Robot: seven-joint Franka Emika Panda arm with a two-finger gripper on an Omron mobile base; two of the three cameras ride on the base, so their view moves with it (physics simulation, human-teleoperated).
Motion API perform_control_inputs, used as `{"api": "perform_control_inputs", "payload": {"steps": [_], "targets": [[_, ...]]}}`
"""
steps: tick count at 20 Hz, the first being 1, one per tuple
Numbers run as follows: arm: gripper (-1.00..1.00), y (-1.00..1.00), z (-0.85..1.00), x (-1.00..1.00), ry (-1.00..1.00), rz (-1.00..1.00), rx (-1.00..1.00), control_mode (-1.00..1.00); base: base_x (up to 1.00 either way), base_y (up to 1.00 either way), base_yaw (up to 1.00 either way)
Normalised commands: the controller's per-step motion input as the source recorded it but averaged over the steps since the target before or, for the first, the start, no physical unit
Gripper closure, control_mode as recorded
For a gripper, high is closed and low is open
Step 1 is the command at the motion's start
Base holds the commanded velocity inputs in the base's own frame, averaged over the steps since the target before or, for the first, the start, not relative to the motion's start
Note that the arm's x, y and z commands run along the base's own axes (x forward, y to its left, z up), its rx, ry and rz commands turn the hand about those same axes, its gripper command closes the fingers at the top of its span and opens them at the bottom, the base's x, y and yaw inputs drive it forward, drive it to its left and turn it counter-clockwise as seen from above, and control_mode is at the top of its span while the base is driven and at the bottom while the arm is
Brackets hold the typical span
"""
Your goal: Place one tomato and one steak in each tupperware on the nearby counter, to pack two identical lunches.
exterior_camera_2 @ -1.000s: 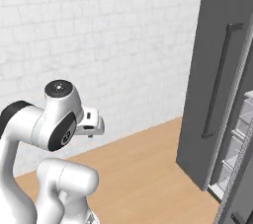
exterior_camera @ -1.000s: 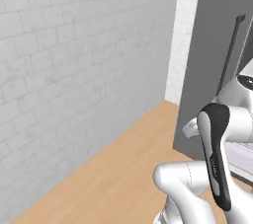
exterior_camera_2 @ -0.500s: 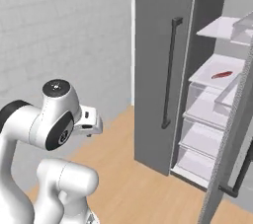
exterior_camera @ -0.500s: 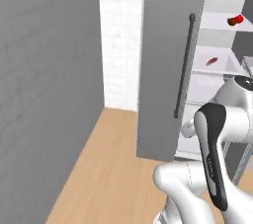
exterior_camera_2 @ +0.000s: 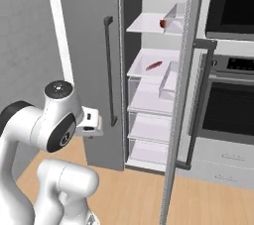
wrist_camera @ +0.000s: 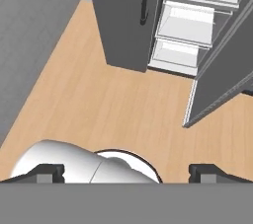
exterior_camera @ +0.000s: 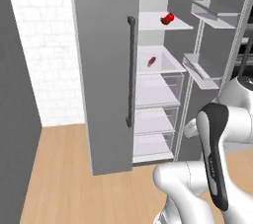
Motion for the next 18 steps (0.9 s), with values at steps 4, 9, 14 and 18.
{"api": "perform_control_inputs", "payload": {"steps": [4, 9, 14, 18], "targets": [[-1.00, 0.00, 0.00, 0.00, 0.00, 0.00, 0.00, 1.00, 0.39, 0.00, -0.11], [-1.00, 0.00, 0.00, 0.00, 0.00, 0.00, 0.00, 1.00, 0.47, -0.09, 0.00], [-1.00, 0.00, 0.00, 0.00, 0.00, 0.00, 0.00, 1.00, 0.47, -0.14, 0.00], [-1.00, 0.00, 0.00, 0.00, 0.00, 0.00, 0.00, 1.00, 0.45, -0.28, 0.00]]}}
